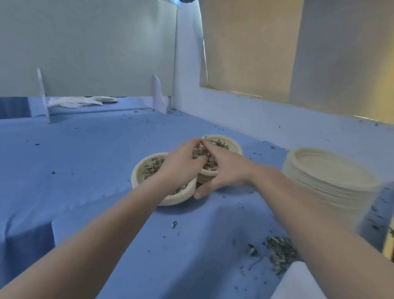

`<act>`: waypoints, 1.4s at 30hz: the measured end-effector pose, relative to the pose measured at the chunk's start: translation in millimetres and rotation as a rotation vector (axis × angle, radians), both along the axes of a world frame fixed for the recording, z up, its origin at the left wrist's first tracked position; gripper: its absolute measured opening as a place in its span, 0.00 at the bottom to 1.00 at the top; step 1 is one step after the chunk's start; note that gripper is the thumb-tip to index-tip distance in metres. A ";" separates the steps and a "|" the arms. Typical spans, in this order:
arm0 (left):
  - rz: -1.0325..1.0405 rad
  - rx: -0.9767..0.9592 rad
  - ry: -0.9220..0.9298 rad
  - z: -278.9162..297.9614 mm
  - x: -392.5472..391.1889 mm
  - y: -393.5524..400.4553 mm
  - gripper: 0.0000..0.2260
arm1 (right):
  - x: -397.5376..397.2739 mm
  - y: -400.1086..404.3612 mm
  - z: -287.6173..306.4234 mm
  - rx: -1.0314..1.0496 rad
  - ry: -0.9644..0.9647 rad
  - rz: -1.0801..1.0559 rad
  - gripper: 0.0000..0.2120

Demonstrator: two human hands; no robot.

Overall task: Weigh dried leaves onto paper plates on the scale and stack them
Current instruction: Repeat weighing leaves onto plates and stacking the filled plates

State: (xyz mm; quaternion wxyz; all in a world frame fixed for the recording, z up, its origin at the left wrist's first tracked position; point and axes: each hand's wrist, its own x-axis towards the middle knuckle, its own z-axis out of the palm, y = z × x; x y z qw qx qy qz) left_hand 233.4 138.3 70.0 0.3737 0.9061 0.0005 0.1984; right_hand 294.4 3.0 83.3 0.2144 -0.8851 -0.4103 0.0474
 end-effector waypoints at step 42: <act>0.026 0.169 0.185 72.8 43.9 -218.3 0.08 | -10.0 -232.7 57.7 0.088 -0.110 -0.938 0.17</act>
